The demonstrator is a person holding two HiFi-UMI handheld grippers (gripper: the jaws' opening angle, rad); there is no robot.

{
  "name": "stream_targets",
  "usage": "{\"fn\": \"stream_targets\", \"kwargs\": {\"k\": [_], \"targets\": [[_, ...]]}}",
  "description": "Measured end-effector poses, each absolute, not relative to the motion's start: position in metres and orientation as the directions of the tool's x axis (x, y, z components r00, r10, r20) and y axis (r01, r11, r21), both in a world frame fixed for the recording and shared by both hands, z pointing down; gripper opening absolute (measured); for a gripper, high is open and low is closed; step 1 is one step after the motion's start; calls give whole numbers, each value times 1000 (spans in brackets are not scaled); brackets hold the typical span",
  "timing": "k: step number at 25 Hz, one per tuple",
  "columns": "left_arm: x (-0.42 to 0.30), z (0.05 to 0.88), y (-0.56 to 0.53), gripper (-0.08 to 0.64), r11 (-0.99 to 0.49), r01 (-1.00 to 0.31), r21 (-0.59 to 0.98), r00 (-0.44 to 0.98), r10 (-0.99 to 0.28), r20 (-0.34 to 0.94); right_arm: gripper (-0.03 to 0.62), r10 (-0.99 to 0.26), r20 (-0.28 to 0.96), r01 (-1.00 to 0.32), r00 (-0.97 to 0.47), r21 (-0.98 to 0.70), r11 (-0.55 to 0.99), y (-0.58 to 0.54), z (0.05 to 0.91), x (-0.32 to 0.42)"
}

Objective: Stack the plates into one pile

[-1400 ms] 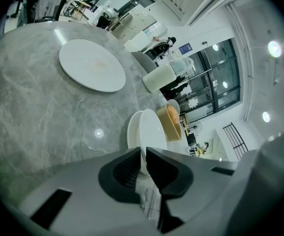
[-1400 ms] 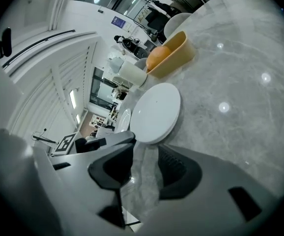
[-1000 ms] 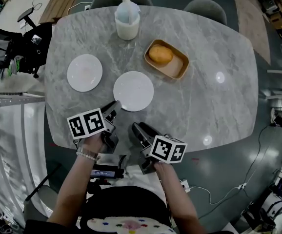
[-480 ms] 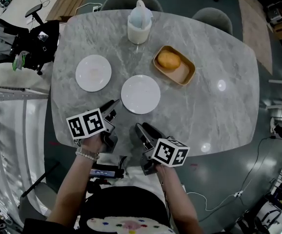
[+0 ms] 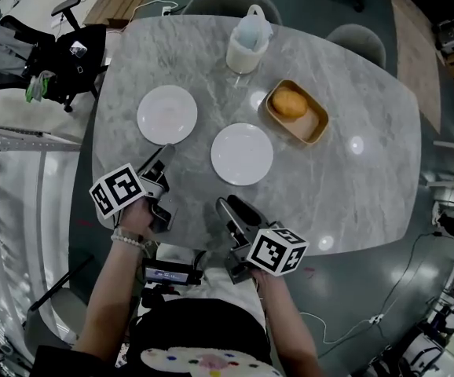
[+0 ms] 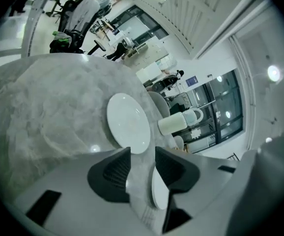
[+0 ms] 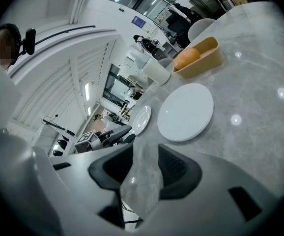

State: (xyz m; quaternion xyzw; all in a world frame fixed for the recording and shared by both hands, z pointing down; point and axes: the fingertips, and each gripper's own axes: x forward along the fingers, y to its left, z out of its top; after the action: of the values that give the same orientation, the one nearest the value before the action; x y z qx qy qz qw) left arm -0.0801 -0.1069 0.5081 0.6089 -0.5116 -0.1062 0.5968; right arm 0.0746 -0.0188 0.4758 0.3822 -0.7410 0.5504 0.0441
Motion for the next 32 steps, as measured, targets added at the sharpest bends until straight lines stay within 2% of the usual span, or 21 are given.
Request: {"fn": "stream_targets", "kwargs": {"k": [7, 30, 31, 32], "targets": [[-100, 523, -113, 160, 299, -386, 873, 438, -773, 459, 143, -526, 499, -624, -689, -777, 80, -16, 474, 68], [-112, 541, -119, 158, 389, -240, 889, 422, -783, 457, 132, -562, 507, -615, -654, -788, 4, -5, 479, 64], [-112, 544, -119, 135, 408, -235, 882, 424, -774, 470, 131, -562, 508, -614, -653, -789, 1, -5, 480, 64], [-113, 548, -117, 79, 428, -236, 872, 426, -761, 489, 130, -563, 508, -613, -652, -790, -2, -4, 480, 65]]}}
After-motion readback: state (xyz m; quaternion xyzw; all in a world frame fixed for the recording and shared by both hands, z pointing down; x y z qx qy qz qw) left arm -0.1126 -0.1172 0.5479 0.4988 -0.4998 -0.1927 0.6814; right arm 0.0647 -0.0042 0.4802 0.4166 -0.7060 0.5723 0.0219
